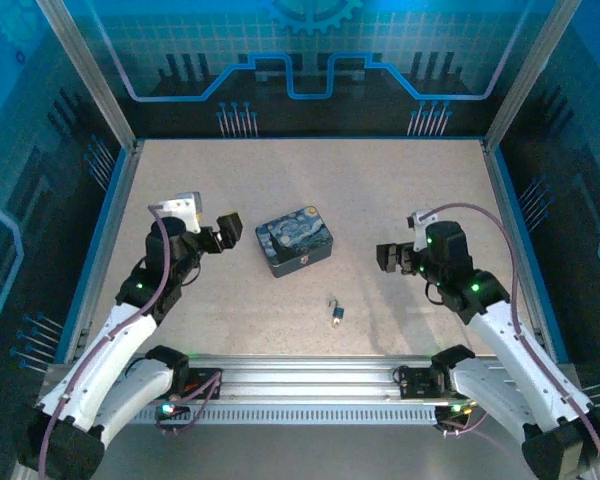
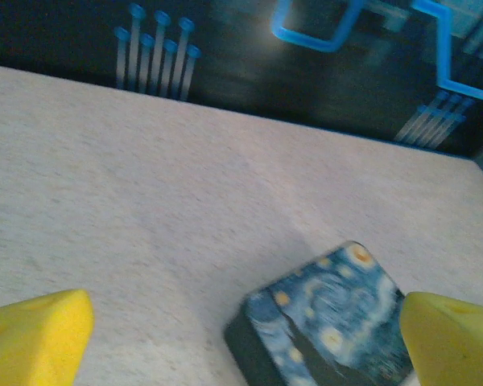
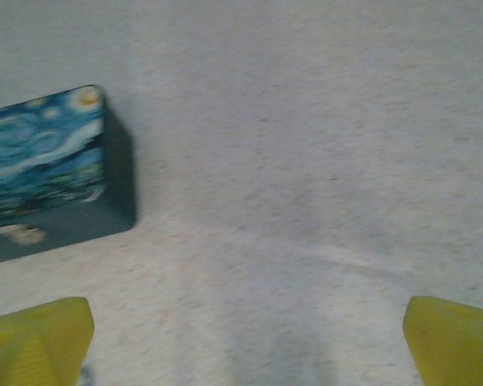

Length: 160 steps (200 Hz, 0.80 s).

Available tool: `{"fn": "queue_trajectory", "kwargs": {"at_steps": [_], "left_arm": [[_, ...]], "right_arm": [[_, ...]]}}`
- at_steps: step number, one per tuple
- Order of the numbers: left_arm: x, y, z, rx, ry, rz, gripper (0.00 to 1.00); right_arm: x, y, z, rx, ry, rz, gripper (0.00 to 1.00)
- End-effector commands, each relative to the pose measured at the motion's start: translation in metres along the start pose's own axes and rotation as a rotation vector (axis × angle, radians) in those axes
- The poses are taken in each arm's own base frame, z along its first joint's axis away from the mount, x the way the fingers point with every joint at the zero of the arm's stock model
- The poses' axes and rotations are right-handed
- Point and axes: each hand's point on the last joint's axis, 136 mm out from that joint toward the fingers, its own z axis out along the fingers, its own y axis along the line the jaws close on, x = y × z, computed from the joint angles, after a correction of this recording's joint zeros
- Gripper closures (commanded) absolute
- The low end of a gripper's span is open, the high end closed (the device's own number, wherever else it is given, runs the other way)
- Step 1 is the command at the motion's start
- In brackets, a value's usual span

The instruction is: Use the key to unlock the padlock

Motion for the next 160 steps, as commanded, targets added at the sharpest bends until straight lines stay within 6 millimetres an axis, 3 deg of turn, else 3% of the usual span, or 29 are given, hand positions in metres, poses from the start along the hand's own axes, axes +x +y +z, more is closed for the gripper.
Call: {"fn": "queue_trajectory", "kwargs": {"at_steps": [1,30,70,139,160], "left_arm": [[-0.008,0.039,0.003,-0.187,-0.094,0.041,0.01],[0.009,0.059,0.023,-0.251,-0.115,0.146,0.01],[0.043,0.077,0.054,-0.284,-0.047,0.226,0.01],[0.073,0.092,0.101,-0.208,0.047,0.21,0.01],[0.08,0.091,0.108,-0.169,0.051,0.238,0.01]], "right_arm": [[-0.012,-0.032,0.009,0.139,-0.131,-0.078,0.0],[0.004,-0.049,0.034,0.174,-0.181,-0.167,0.0],[0.019,-0.074,0.067,0.198,-0.185,-0.075,0.0],[-0.012,-0.08,0.107,0.18,-0.31,-0.108,0.0],[-0.011,-0.083,0.124,0.161,-0.292,-0.076,0.0]]}}
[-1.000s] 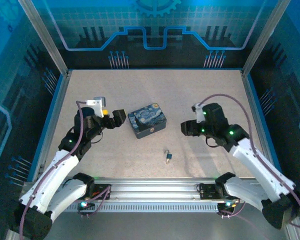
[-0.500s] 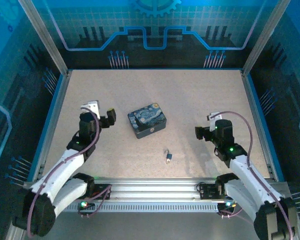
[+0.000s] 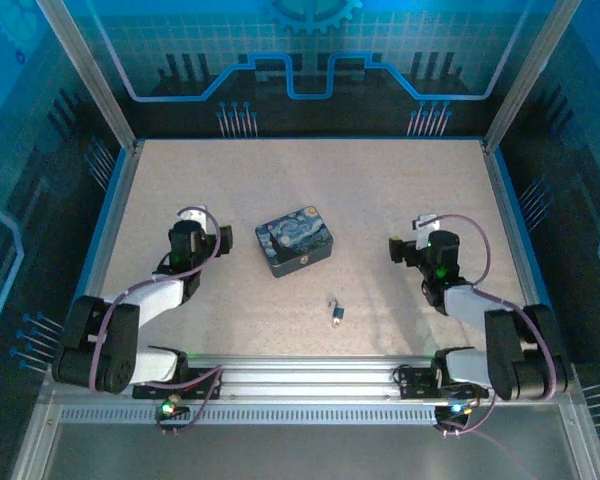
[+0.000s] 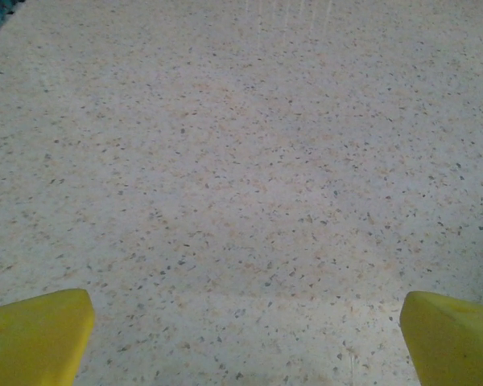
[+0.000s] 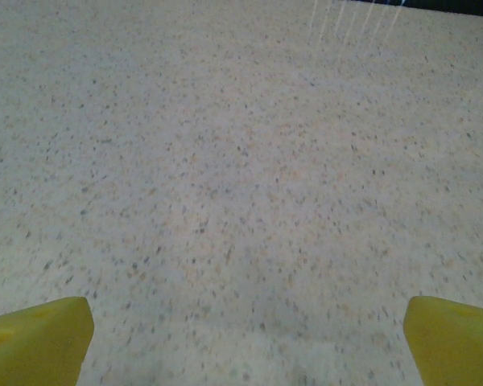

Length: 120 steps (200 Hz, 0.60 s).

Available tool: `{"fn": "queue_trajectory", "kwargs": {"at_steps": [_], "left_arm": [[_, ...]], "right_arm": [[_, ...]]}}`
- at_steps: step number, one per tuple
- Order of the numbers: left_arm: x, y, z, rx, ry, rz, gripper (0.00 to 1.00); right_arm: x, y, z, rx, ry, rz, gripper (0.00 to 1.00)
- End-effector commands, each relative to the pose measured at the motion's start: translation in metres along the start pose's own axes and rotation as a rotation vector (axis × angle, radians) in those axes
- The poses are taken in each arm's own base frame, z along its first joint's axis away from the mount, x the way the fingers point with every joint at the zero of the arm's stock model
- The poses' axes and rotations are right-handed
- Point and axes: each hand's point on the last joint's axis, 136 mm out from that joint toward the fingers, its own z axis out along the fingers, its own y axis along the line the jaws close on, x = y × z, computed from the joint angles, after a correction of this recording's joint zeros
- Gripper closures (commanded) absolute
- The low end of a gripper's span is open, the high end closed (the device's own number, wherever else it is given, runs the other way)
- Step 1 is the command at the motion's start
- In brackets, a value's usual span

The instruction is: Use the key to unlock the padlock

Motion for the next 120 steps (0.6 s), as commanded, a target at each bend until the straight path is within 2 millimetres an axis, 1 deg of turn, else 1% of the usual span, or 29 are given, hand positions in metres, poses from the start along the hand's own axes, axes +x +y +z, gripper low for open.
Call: {"fn": "queue_trajectory", "kwargs": {"at_steps": [1,18,24,26,37,58,64,72,83,90,102,120], "left_arm": [[-0.022,-0.012,0.006,0.082,-0.095,0.031,0.01],[-0.024,-0.02,0.008,0.139,-0.114,0.071,0.01],[-0.024,-0.021,0.008,0.149,-0.129,0.081,0.01],[-0.025,-0.021,0.008,0.15,-0.137,0.081,0.01],[-0.023,-0.017,0.011,0.149,-0.15,0.066,0.01],[-0.011,-0.007,0.019,0.143,-0.171,0.022,0.01],[-0.012,-0.005,0.02,0.135,-0.194,0.017,0.01],[-0.008,-0.002,0.02,0.131,-0.166,0.001,0.01],[-0.012,0.002,0.023,0.113,-0.173,-0.013,0.01],[-0.01,0.005,0.024,0.1,-0.151,-0.021,0.01],[-0.012,0.006,0.024,0.106,-0.164,-0.028,0.01],[-0.011,0.006,0.024,0.104,-0.16,-0.026,0.01]], "right_arm": [[-0.039,-0.004,0.013,-0.013,-0.136,0.021,0.0],[-0.027,0.003,0.026,-0.048,-0.116,0.004,0.0],[-0.027,0.002,0.029,-0.045,-0.114,0.001,0.0],[-0.024,0.003,0.03,-0.048,-0.096,0.005,0.0],[-0.026,0.005,0.031,-0.063,-0.089,0.003,0.0],[-0.026,0.003,0.031,-0.06,-0.085,0.004,0.0],[-0.026,0.004,0.031,-0.061,-0.084,0.005,0.0],[-0.026,0.004,0.031,-0.062,-0.084,0.004,0.0],[-0.025,0.004,0.031,-0.06,-0.083,0.004,0.0],[-0.026,0.004,0.031,-0.061,-0.084,0.004,0.0],[-0.025,0.004,0.031,-0.058,-0.084,0.0,0.0],[-0.025,0.011,0.032,-0.083,-0.08,-0.018,0.0]]}}
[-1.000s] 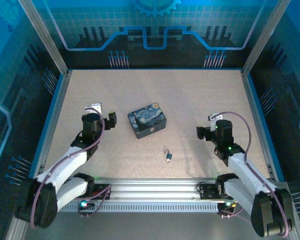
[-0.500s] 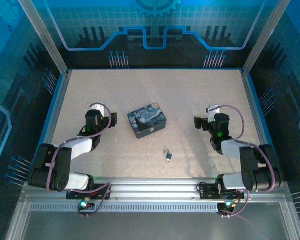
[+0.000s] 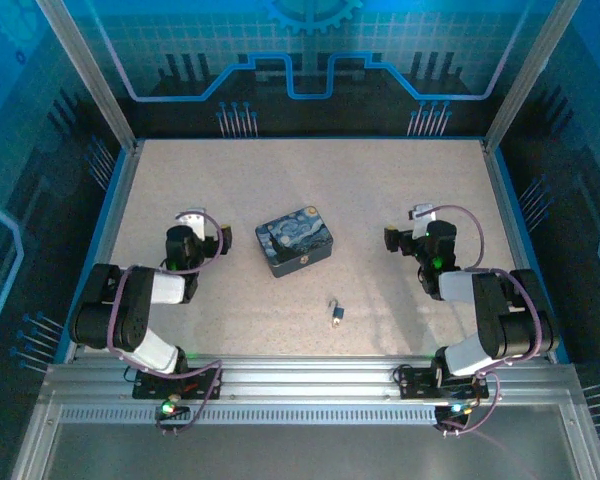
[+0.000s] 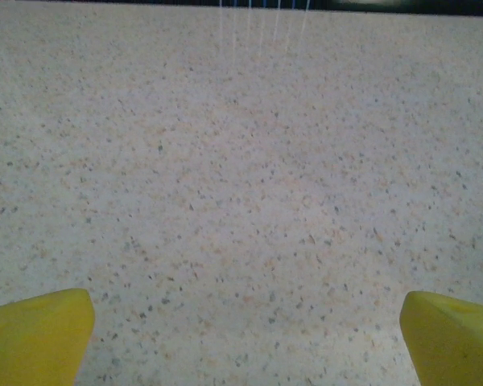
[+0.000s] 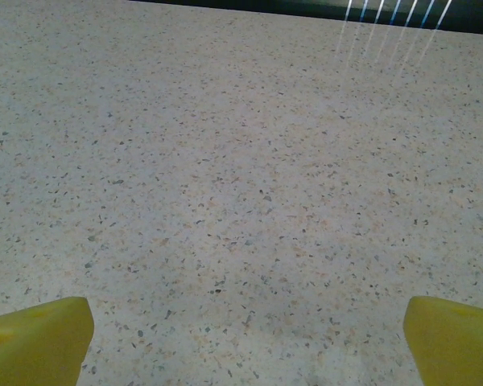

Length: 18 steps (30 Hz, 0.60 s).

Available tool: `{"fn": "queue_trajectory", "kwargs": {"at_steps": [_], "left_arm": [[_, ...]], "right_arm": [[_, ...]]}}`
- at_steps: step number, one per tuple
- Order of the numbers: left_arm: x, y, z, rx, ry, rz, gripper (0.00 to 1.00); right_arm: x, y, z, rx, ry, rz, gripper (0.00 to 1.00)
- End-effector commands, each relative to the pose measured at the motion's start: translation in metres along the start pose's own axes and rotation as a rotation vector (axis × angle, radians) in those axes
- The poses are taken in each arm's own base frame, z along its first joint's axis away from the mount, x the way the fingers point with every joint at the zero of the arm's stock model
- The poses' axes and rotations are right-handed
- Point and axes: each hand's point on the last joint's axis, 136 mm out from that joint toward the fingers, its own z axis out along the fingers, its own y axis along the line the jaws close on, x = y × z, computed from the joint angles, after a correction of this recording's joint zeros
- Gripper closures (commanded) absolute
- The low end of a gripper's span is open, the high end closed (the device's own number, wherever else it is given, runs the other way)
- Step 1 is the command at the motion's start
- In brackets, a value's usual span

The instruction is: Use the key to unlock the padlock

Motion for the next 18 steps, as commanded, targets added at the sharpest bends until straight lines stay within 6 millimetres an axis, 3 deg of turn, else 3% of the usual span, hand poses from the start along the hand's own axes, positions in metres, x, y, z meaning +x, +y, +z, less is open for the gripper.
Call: {"fn": "queue_trajectory", "kwargs": {"at_steps": [1,18], "left_arm": [[-0.0183,-0.0012,0.0001,0.02,-0.067,-0.023,0.01],[-0.0186,-0.0013,0.0001,0.021,-0.068,-0.023,0.01]], "right_arm": [[-0.0135,0.0018,0.0026,-0.016,-0.038,-0.024,0.0],[-0.0145,0.0017,0.0027,-0.023,-0.039,-0.02,0.0]]}}
